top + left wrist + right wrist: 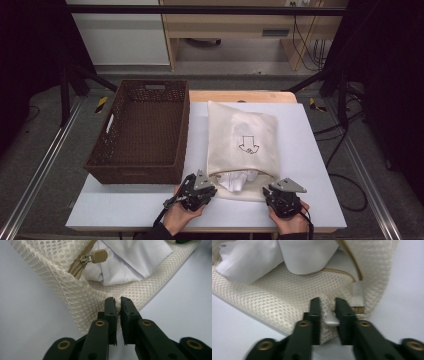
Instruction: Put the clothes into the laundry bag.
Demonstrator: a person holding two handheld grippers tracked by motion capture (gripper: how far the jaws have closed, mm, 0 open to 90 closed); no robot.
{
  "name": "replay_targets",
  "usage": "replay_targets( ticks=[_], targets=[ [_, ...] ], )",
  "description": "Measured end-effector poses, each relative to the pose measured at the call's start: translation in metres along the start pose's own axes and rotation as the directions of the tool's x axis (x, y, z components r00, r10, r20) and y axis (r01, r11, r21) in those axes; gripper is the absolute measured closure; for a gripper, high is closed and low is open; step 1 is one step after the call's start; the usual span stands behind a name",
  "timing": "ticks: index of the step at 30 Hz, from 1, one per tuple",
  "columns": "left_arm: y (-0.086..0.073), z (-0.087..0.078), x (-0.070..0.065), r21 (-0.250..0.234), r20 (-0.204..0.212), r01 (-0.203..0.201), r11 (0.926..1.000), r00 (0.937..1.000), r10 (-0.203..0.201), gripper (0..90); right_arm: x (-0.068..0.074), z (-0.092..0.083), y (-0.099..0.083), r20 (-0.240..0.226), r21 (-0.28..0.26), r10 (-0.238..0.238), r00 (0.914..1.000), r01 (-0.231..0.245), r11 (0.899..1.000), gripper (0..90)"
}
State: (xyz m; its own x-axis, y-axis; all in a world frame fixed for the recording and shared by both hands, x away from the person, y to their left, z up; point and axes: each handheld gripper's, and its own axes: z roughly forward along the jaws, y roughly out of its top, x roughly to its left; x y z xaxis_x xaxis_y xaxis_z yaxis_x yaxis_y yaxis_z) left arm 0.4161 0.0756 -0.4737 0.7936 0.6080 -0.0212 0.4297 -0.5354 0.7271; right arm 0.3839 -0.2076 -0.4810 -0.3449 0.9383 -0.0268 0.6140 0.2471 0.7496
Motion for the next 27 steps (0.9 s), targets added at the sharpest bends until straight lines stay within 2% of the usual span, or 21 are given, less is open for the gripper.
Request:
replay_targets(
  ticks=[2,6,8,10,12,14,17,18,20,22,23,25,27],
  targets=[
    [0.002,-0.007,0.001,-0.017,0.008,0.011,0.9998,0.9999,-0.011,87.1,-0.004,-0.004,0.000,-0.003,-0.002,0.014,0.9999,-0.014,1.000,85.4],
    [0.006,-0.026,0.009,-0.056,0.027,0.052,0.9971,0.9983,-0.051,87.9,-0.014,-0.015,-0.001,-0.012,-0.026,0.052,0.9986,-0.052,0.998,86.9],
    [0.005,-0.033,0.012,-0.066,0.015,0.069,0.9955,0.9976,-0.068,88.2,-0.017,-0.020,-0.001,-0.014,-0.040,0.063,0.9979,-0.063,0.997,86.8],
    [0.002,-0.038,0.016,-0.063,0.021,0.102,0.9928,0.9947,-0.100,88.3,-0.020,-0.024,-0.002,-0.013,-0.046,0.066,0.9978,-0.066,0.997,86.3],
    [-0.002,-0.040,0.018,-0.045,-0.001,0.111,0.9929,0.9939,-0.111,88.4,-0.022,-0.025,-0.004,-0.002,-0.037,0.074,0.9973,-0.074,0.997,84.9],
    [-0.007,-0.038,0.021,-0.029,0.000,0.131,0.9910,0.9914,-0.131,88.1,-0.022,-0.021,-0.007,-0.001,-0.006,0.082,0.9966,-0.082,0.997,81.7],
    [-0.011,-0.032,0.019,-0.012,-0.012,0.121,0.9926,0.9925,-0.121,85.9,-0.021,-0.017,-0.010,-0.002,0.009,0.070,0.9975,-0.070,0.998,74.8],
    [-0.010,-0.033,0.017,-0.020,-0.026,0.117,0.9930,0.9928,-0.117,82.6,-0.021,-0.019,-0.009,-0.002,-0.004,0.059,0.9982,-0.059,0.998,70.6],
    [-0.005,-0.037,0.012,-0.053,-0.038,0.109,0.9926,0.9931,-0.111,69.3,-0.019,-0.024,-0.007,-0.006,-0.048,0.051,0.9987,-0.051,0.998,64.6],
    [0.000,-0.042,0.007,-0.086,-0.057,0.091,0.9922,0.9937,-0.096,59.1,-0.015,-0.031,-0.003,-0.035,-0.097,0.050,0.9981,-0.053,0.994,61.1],
    [0.002,-0.043,0.005,-0.097,-0.060,0.081,0.9920,0.9944,-0.087,54.9,-0.012,-0.034,0.000,-0.063,-0.113,0.050,0.9968,-0.057,0.992,60.5],
    [0.005,-0.040,0.001,-0.102,-0.067,0.069,0.9925,0.9949,-0.076,49.8,-0.002,-0.036,0.006,-0.115,-0.148,0.036,0.9927,-0.053,0.988,57.1],
    [0.006,-0.032,-0.001,-0.076,-0.076,0.063,0.9951,0.9947,-0.069,47.9,0.010,-0.033,0.012,-0.153,-0.157,0.020,0.9881,-0.044,0.987,51.3]
  ],
)
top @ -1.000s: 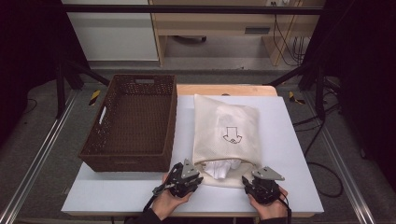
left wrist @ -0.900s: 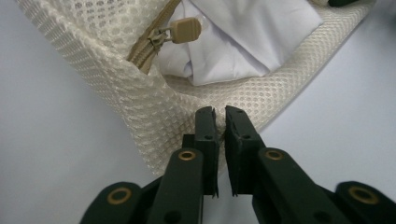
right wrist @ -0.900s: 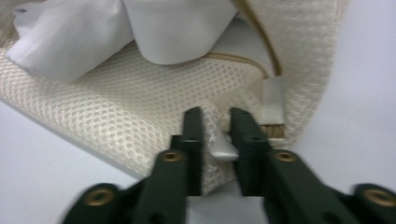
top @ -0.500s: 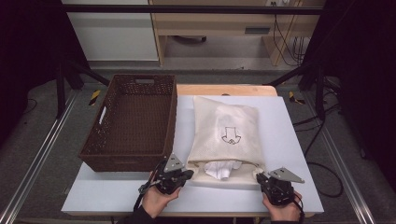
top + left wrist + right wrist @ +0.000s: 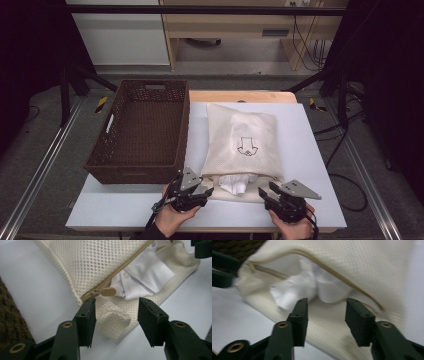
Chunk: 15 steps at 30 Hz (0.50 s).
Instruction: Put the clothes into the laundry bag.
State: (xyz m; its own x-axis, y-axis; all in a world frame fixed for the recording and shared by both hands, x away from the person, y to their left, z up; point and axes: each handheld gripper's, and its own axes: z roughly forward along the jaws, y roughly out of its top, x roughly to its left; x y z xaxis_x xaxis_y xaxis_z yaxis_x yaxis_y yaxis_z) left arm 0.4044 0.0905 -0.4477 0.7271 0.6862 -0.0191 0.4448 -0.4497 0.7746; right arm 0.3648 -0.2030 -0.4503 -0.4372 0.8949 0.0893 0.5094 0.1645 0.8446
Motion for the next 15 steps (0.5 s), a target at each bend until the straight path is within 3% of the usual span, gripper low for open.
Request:
replay_targets(
  ticks=[2,6,7,9,13,15],
  targets=[
    [-0.003,0.010,0.001,0.034,-0.004,-0.001,0.9994,1.0000,0.001,48.7,0.011,0.011,0.003,-0.030,0.011,-0.010,0.9995,0.010,1.000,48.7],
    [-0.010,0.019,0.007,0.065,-0.008,0.004,0.9979,1.0000,-0.004,59.2,0.026,0.041,0.005,-0.067,0.047,-0.013,0.9976,0.016,0.999,45.2],
    [-0.011,0.019,0.009,0.069,-0.005,0.007,0.9976,1.0000,-0.007,64.2,0.030,0.048,0.005,-0.071,0.060,-0.016,0.9974,0.020,0.998,45.2],
    [-0.013,0.020,0.011,0.078,-0.008,0.000,0.9970,1.0000,0.000,73.9,0.035,0.061,0.005,-0.034,0.087,-0.034,0.9988,0.037,0.995,47.1],
    [-0.013,0.017,0.013,0.092,-0.004,-0.008,0.9957,1.0000,0.008,83.9,0.038,0.078,0.006,0.004,0.143,-0.035,0.9994,0.034,0.989,61.8],
    [-0.011,0.012,0.013,0.086,0.000,-0.015,0.9962,0.9999,0.015,84.7,0.038,0.079,0.010,0.028,0.155,-0.043,0.9987,0.039,0.987,78.6]
  ],
)
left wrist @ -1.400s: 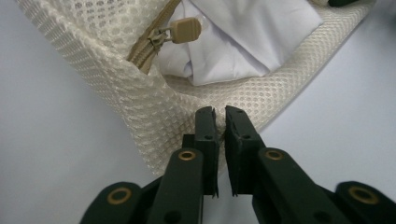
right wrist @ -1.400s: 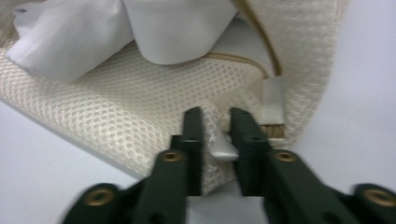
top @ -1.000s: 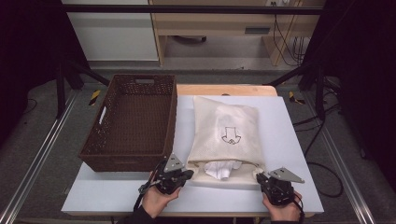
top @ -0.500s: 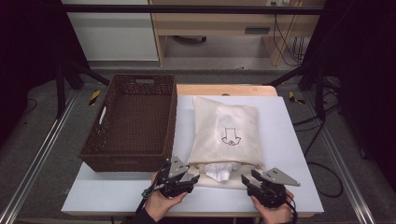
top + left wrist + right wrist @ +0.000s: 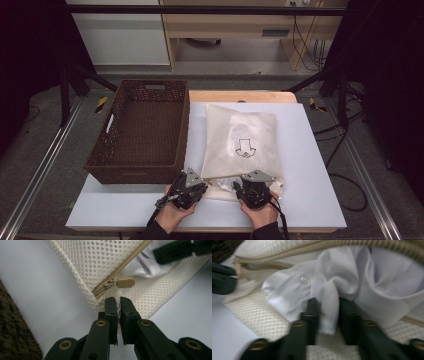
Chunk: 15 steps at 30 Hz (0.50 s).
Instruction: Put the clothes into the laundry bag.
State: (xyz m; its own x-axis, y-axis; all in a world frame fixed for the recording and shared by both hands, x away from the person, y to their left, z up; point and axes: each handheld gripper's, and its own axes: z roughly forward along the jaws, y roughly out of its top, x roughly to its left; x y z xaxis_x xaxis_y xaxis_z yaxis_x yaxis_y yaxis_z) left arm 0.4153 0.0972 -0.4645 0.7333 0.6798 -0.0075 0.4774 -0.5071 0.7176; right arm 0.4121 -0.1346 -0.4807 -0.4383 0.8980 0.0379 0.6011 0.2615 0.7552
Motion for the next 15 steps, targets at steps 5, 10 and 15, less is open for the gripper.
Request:
replay_targets(
  ticks=[5,10,15],
  targets=[
    [-0.003,-0.017,0.000,-0.011,0.013,-0.015,0.9998,0.9998,0.015,85.1,-0.007,0.006,0.010,0.066,-0.012,0.005,0.9978,-0.004,1.000,85.8],
    [-0.013,-0.021,0.004,0.002,0.031,-0.016,0.9999,0.9994,0.016,85.6,-0.016,0.015,0.018,0.105,-0.048,0.038,0.9938,-0.033,0.998,85.6],
    [-0.020,-0.012,0.004,0.002,0.018,-0.016,0.9999,0.9997,0.016,85.2,-0.016,0.025,0.016,0.182,-0.074,-0.019,0.9831,0.033,0.997,78.8]
  ],
)
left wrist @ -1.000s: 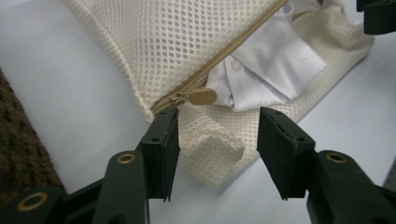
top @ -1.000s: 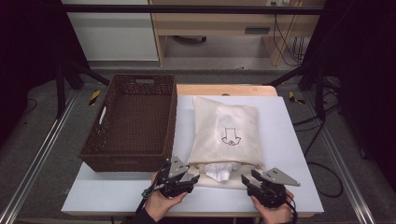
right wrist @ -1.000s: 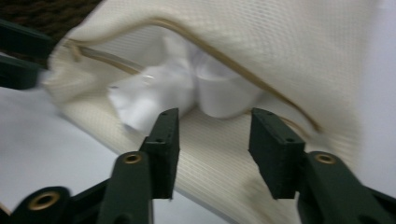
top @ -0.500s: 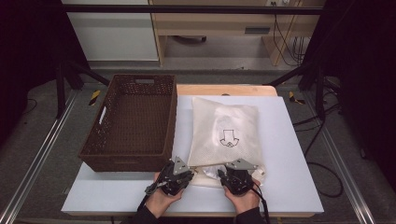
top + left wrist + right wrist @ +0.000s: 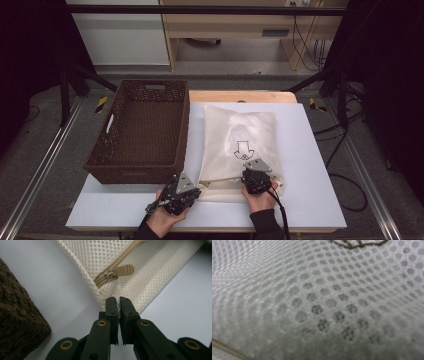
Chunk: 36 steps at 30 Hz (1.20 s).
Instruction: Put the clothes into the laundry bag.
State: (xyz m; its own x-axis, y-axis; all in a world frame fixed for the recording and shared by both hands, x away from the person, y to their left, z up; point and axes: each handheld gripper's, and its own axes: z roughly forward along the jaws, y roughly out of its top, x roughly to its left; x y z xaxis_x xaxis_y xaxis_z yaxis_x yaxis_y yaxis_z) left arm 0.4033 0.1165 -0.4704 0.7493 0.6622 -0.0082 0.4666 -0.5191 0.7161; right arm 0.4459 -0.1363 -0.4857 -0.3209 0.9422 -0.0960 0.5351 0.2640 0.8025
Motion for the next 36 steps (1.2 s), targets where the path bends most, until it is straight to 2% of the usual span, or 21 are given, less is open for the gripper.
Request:
replay_targets(
  ticks=[1,4,6,7,9,12,15,17,18,21,24,25,27,28,33,36],
  targets=[
    [-0.001,0.001,0.001,-0.003,0.002,0.004,1.0000,1.0000,-0.004,84.6,0.000,-0.001,0.000,-0.008,-0.002,-0.011,0.9999,0.011,1.000,75.3],
    [-0.003,0.001,0.002,-0.028,0.010,0.022,0.9994,0.9997,-0.022,79.7,0.000,-0.010,0.000,-0.077,-0.003,-0.008,0.9970,0.007,1.000,64.3],
    [-0.003,0.001,0.002,-0.038,0.013,0.041,0.9985,0.9991,-0.040,68.7,0.001,-0.018,0.000,-0.134,-0.014,0.004,0.9910,-0.006,1.000,56.1],
    [-0.003,0.001,0.002,-0.036,-0.001,0.042,0.9985,0.9991,-0.042,62.8,0.000,-0.023,-0.001,-0.153,-0.021,-0.008,0.9882,0.005,1.000,53.0],
    [-0.004,0.002,0.004,-0.033,-0.008,0.048,0.9983,0.9988,-0.048,54.3,0.001,-0.031,-0.003,-0.167,-0.027,-0.020,0.9858,0.016,1.000,49.0],
    [-0.004,0.003,0.005,-0.036,-0.006,0.054,0.9979,0.9985,-0.054,49.0,0.001,-0.041,-0.007,-0.188,-0.033,-0.021,0.9819,0.015,0.999,45.4],
    [-0.005,0.006,0.005,-0.032,0.003,0.059,0.9977,0.9982,-0.059,48.1,0.004,-0.047,-0.011,-0.211,-0.016,0.000,0.9775,-0.003,1.000,45.7],
    [-0.006,0.008,0.005,-0.025,0.015,0.063,0.9977,0.9979,-0.063,49.9,0.009,-0.049,-0.012,-0.219,-0.014,-0.012,0.9756,0.009,1.000,46.6],
    [-0.006,0.009,0.005,-0.024,0.020,0.062,0.9978,0.9979,-0.062,52.7,0.012,-0.049,-0.011,-0.223,-0.017,-0.024,0.9744,0.021,1.000,48.1],
    [-0.005,0.009,0.004,-0.024,0.020,0.057,0.9981,0.9982,-0.057,60.5,0.018,-0.043,-0.009,-0.268,0.011,-0.022,0.9633,0.025,1.000,56.9],
    [-0.004,0.010,0.004,-0.017,0.023,0.052,0.9985,0.9984,-0.052,68.2,0.024,-0.031,-0.011,-0.247,0.057,-0.043,0.9681,0.059,0.997,68.3],
    [-0.004,0.010,0.004,-0.014,0.029,0.053,0.9985,0.9982,-0.053,70.2,0.025,-0.028,-0.011,-0.229,0.061,-0.066,0.9711,0.082,0.995,70.6],
    [-0.003,0.010,0.003,-0.012,0.033,0.049,0.9987,0.9983,-0.049,74.1,0.024,-0.026,-0.009,-0.217,0.058,-0.059,0.9744,0.073,0.996,80.7],
    [-0.002,0.010,0.002,-0.013,0.029,0.044,0.9989,0.9986,-0.044,75.2,0.024,-0.025,-0.008,-0.200,0.057,-0.063,0.9777,0.075,0.996,82.9],
    [0.000,0.006,0.001,-0.019,0.033,0.039,0.9990,0.9987,-0.038,77.6,0.026,-0.013,0.000,-0.148,0.020,-0.065,0.9868,0.069,0.997,86.7],
    [0.000,0.004,0.000,-0.023,0.043,0.042,0.9988,0.9982,-0.041,78.0,0.028,-0.004,0.006,-0.127,-0.014,-0.044,0.9909,0.043,0.999,86.9]
  ],
)
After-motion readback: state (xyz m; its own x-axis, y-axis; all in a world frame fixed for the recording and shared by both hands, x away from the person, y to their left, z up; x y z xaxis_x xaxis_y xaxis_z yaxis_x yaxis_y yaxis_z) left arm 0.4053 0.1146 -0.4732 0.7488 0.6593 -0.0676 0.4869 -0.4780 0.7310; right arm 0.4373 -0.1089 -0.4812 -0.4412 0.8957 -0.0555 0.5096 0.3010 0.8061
